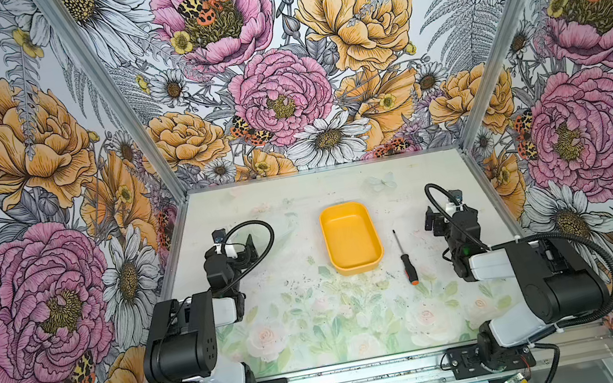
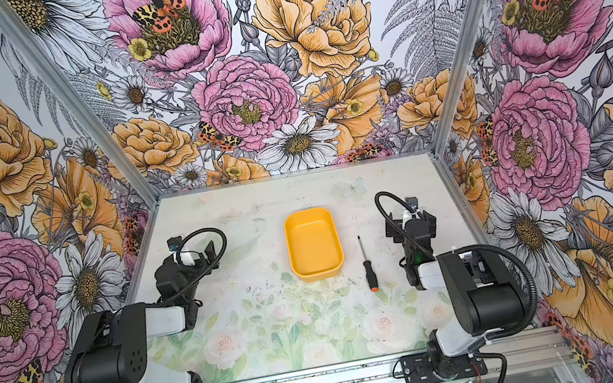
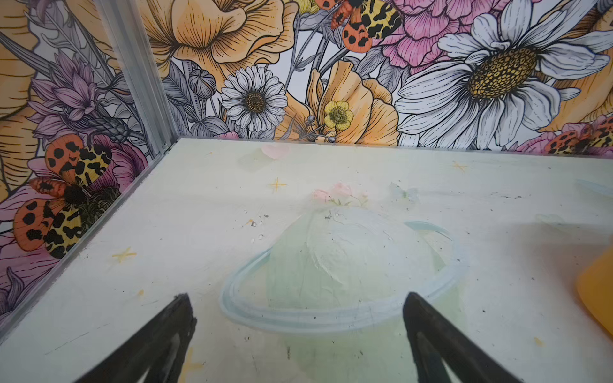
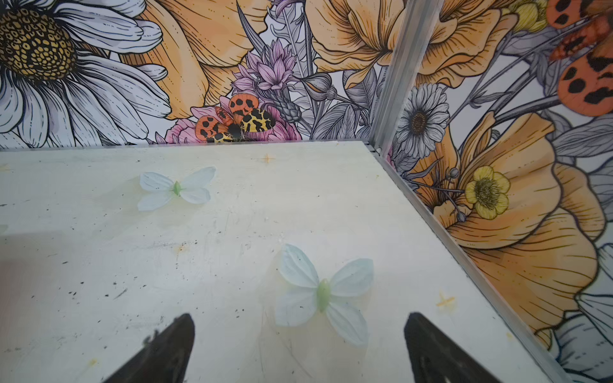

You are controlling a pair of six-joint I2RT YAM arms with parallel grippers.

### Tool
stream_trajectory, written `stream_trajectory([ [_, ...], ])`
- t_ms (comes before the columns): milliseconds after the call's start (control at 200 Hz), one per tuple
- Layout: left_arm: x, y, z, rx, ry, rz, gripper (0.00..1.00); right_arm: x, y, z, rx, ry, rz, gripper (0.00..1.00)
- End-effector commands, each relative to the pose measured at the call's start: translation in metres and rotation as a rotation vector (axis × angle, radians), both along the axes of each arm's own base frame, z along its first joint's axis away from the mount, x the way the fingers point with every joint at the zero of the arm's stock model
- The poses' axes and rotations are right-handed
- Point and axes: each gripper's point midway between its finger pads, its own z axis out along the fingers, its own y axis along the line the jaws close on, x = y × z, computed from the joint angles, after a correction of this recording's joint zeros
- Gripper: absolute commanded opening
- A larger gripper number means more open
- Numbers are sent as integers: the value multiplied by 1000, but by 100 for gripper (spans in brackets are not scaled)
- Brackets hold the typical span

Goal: Put the screwdriver in the bin
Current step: 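Reach the right gripper toward the screwdriver handle beside the yellow bin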

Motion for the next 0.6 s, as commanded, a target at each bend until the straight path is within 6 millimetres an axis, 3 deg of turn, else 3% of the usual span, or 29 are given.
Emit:
stream_trajectory([
  [0,1,-3,4,-20,-13,-15,99,3,1,4,12,-23,10,100],
  [270,-1,-3,10,-19,-27,-18,99,5,0,3,33,-14,26,99],
  [325,-5,-7,21,-12,-36,-30,99,2,-6,7,20,-28,-22,89],
  [475,-17,-20,58,-31,-2,-60,99,1,-8,40,-4,26,-67,84],
  [591,-25,-45,80,-91,5,-145,99,1,14,65,119,112,13,85],
])
